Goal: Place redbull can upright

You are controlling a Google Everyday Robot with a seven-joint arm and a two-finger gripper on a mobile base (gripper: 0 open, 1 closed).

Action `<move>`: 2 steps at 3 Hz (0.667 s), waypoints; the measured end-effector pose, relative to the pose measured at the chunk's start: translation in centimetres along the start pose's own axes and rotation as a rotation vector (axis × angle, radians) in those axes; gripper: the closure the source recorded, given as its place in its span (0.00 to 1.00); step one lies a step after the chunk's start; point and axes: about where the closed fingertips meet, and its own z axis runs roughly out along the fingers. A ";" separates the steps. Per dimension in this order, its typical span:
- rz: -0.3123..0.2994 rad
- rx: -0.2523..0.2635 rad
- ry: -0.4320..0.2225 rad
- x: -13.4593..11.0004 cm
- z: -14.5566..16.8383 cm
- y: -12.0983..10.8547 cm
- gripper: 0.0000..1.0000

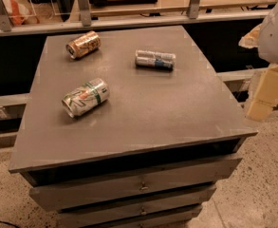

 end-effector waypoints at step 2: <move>-0.053 -0.051 -0.010 -1.7 1.4 -2.1 0.00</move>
Offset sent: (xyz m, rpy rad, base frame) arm 0.0520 0.0243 -0.0126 0.0142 0.1166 0.1436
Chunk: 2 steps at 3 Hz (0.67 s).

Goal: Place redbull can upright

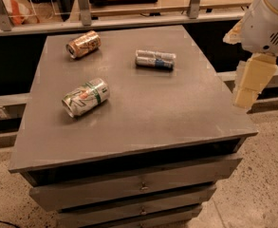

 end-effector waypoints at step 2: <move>-0.031 -0.052 -0.094 -2.4 3.0 -4.4 0.00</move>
Offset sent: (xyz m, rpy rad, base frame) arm 0.0875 0.0208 -0.0258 0.1559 0.0272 0.0490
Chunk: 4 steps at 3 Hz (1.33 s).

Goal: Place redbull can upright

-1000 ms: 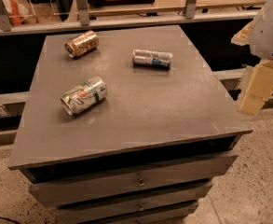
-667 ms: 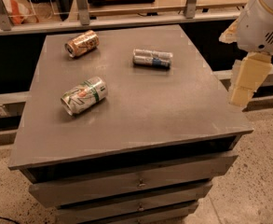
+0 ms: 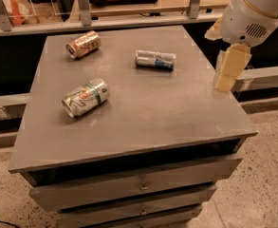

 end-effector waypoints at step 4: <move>0.188 0.071 0.036 -4.1 6.1 -8.1 0.00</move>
Offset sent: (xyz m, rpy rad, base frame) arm 0.0893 0.0091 -0.0217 -0.0425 -0.0557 -0.1956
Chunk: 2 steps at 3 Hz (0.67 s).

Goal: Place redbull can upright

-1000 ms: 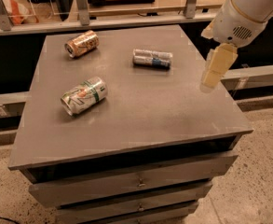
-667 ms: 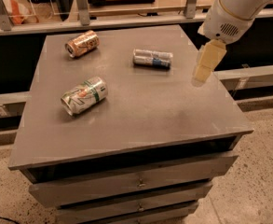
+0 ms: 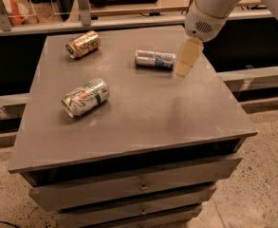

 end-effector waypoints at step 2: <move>0.051 0.043 -0.005 -1.0 0.7 -1.7 0.00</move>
Offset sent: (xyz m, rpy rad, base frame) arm 0.0484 0.0046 0.0107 0.0127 -0.0907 -0.1067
